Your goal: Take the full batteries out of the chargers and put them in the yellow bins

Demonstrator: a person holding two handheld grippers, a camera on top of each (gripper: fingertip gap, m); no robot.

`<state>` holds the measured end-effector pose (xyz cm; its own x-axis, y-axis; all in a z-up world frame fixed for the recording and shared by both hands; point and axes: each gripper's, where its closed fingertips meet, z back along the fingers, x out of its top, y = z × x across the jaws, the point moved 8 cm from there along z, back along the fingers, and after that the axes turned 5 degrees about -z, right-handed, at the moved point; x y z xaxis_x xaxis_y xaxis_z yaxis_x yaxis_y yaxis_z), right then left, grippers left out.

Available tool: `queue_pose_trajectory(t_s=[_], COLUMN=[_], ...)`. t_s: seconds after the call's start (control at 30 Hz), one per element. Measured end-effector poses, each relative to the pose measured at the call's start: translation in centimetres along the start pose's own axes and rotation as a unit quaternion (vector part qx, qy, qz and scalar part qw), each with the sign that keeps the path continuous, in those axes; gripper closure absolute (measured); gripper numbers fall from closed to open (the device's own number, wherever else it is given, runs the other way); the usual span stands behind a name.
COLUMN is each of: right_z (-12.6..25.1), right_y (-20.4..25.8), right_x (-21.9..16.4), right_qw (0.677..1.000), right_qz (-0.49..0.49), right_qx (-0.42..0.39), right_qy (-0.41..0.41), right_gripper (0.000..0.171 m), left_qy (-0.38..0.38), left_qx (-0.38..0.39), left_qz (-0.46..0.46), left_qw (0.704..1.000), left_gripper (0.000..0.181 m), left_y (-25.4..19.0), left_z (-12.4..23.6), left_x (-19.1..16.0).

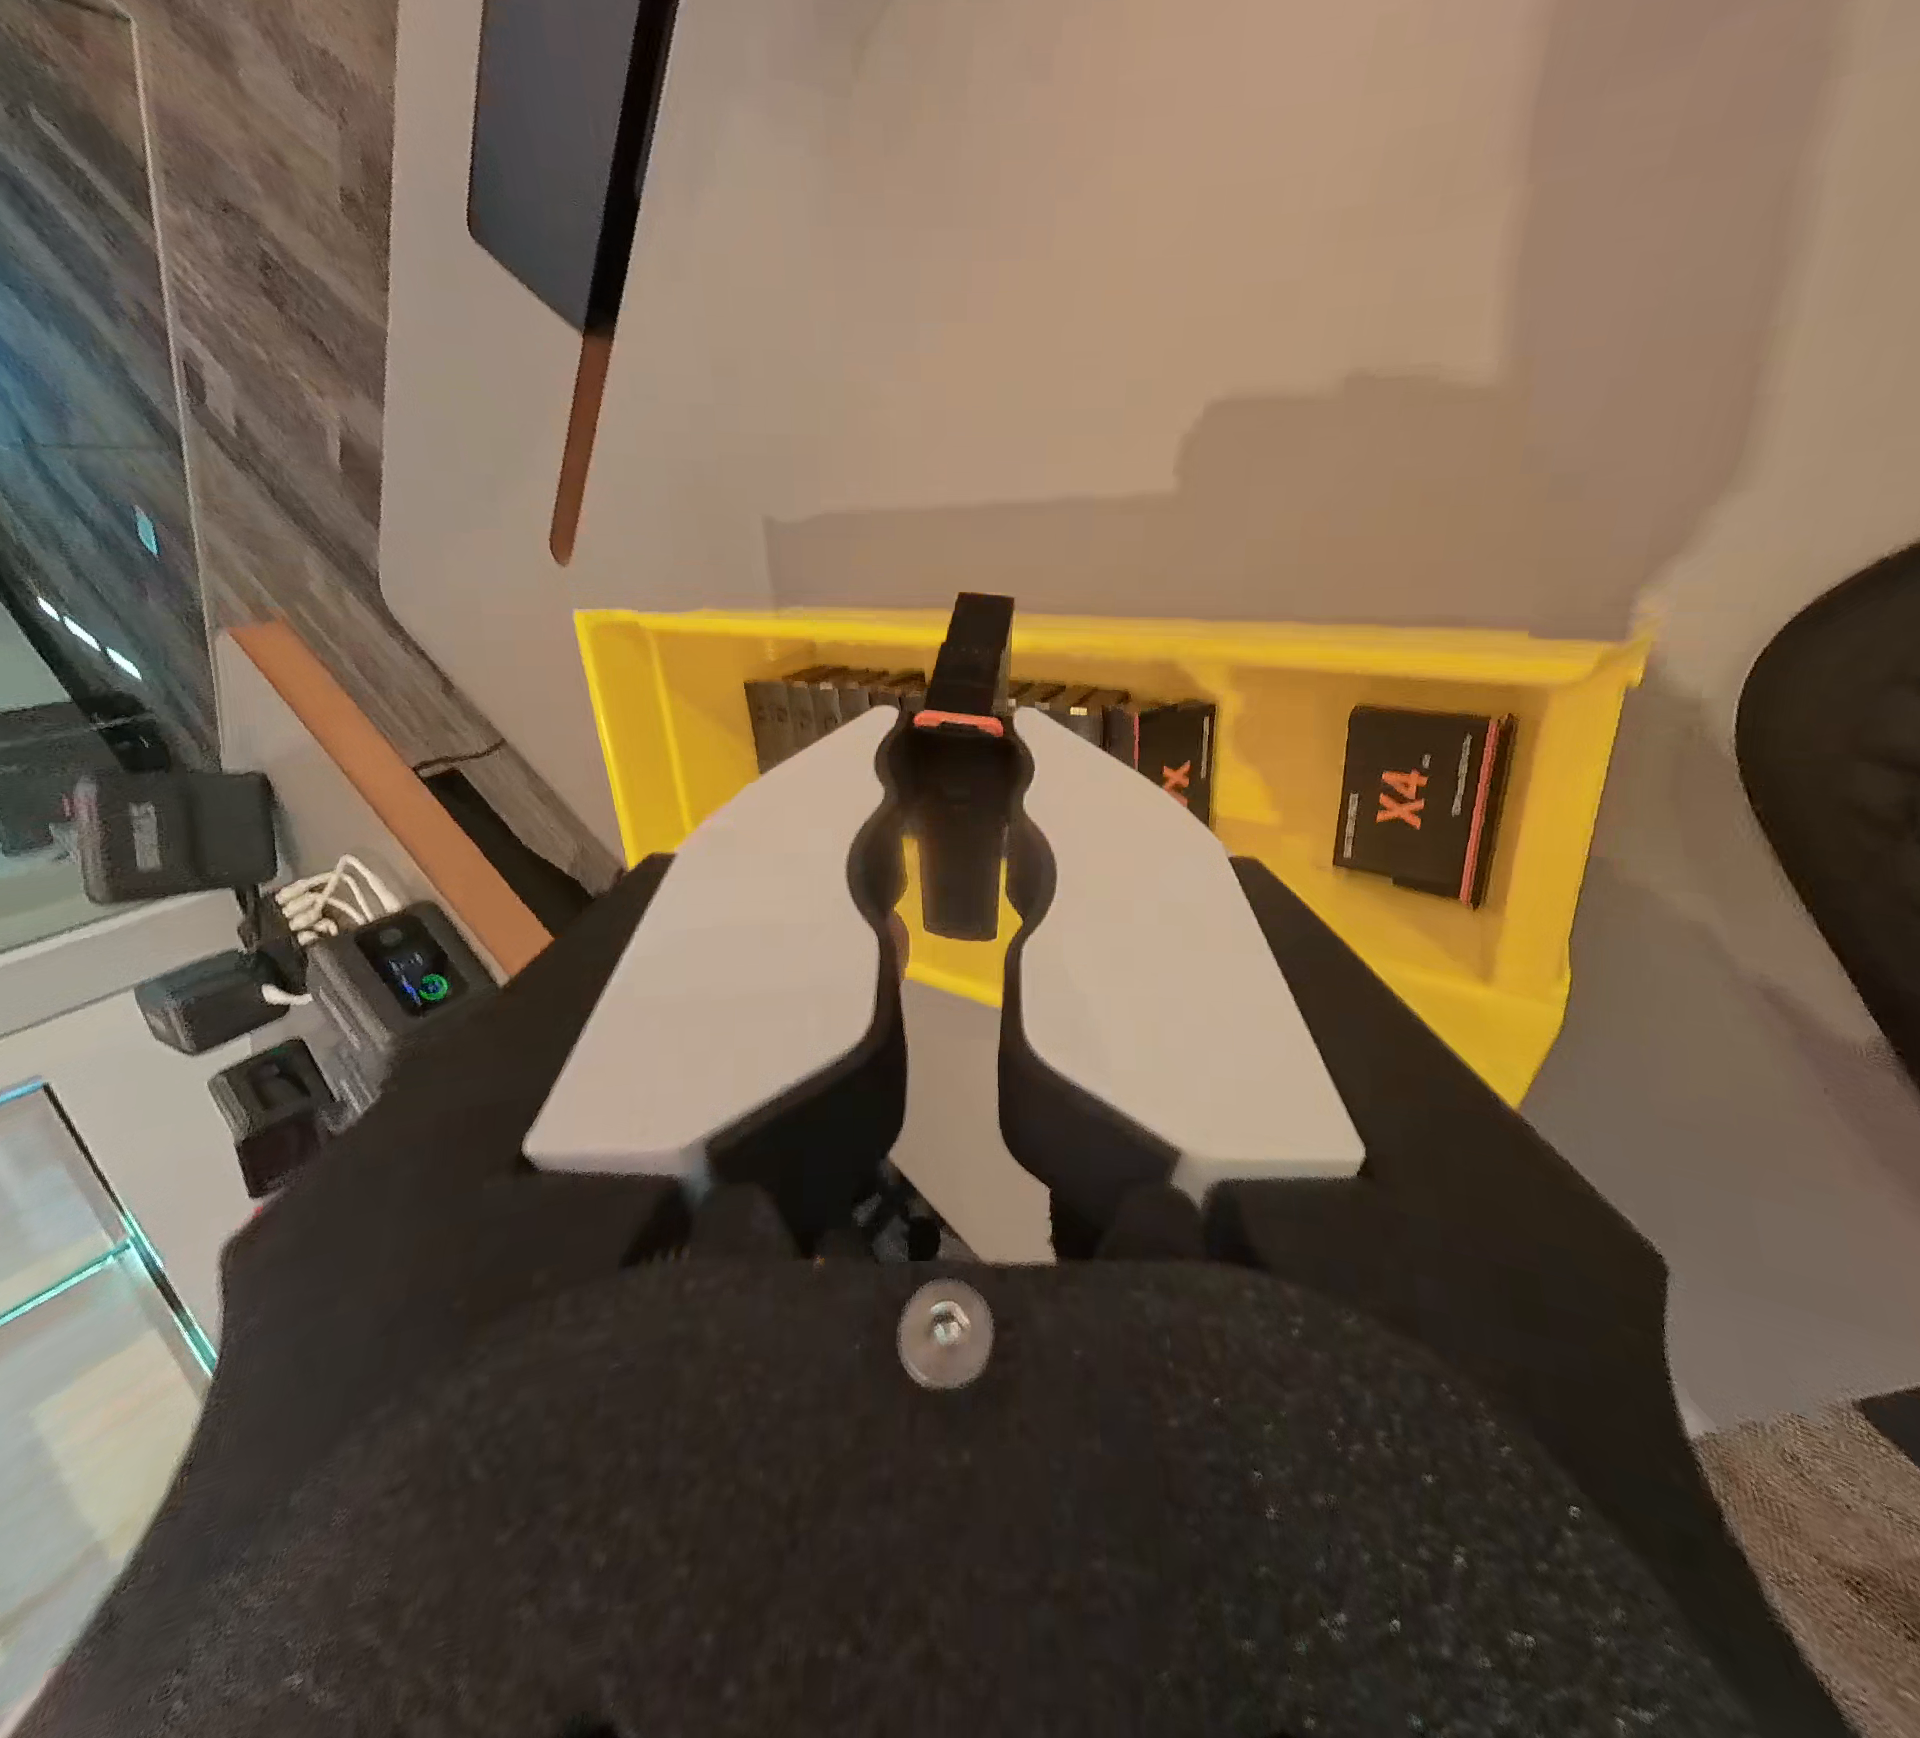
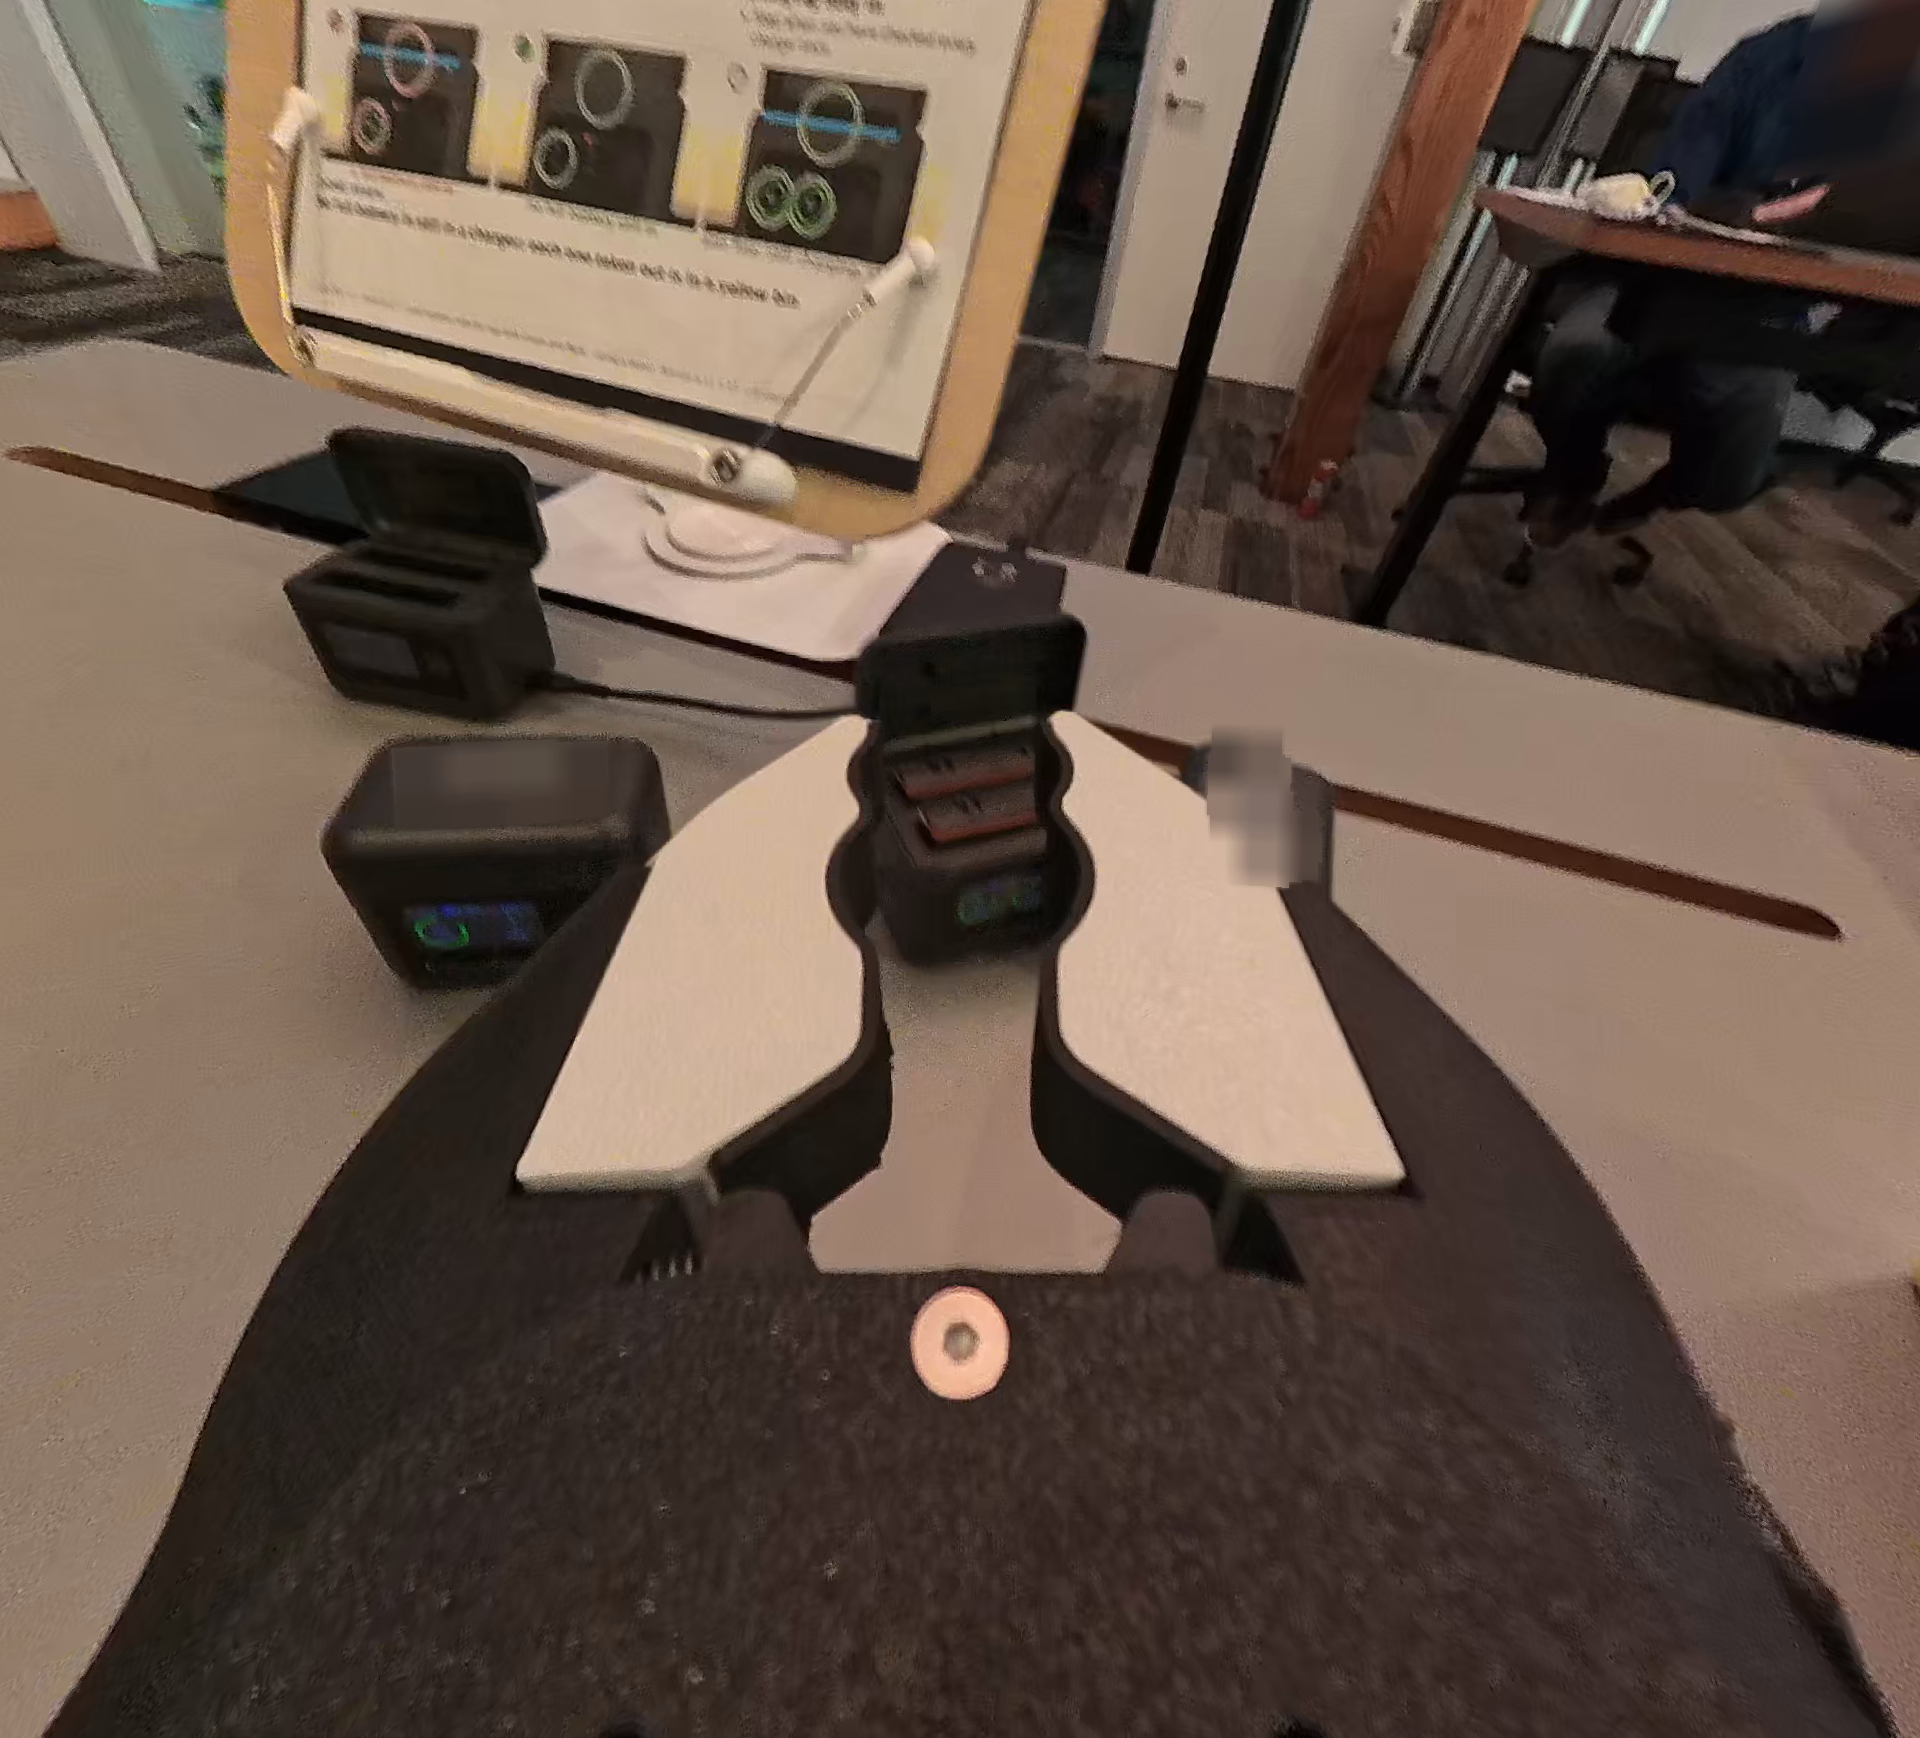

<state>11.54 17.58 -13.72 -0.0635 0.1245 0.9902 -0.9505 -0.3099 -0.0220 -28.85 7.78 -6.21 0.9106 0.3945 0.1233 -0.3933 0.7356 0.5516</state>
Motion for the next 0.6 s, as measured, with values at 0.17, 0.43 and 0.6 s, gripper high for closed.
queue_pose_trajectory(t_s=[0.17,0.43,0.6], right_z=[2.9,6.1,6.4], right_y=[-1.8,-2.9,-2.9], right_x=[-1.9,-3.2,-3.1], right_qw=[0.999,0.998,0.999], right_qz=[-0.02,-0.035,-0.024], right_qx=[-0.014,-0.017,0.002], right_qy=[0.033,0.044,0.026], right_gripper=[0.144,0.147,0.146], left_qy=[-0.026,-0.043,-0.029], left_qx=[-0.009,-0.048,-0.085], left_qz=[-0.023,-0.074,-0.108], left_qw=[0.999,0.995,0.99], left_gripper=[0.167,0.167,0.167], left_y=[0.7,2.4,3.7], left_z=[-0.5,-2.6,-5.2], left_x=[3.3,9.5,13.7])
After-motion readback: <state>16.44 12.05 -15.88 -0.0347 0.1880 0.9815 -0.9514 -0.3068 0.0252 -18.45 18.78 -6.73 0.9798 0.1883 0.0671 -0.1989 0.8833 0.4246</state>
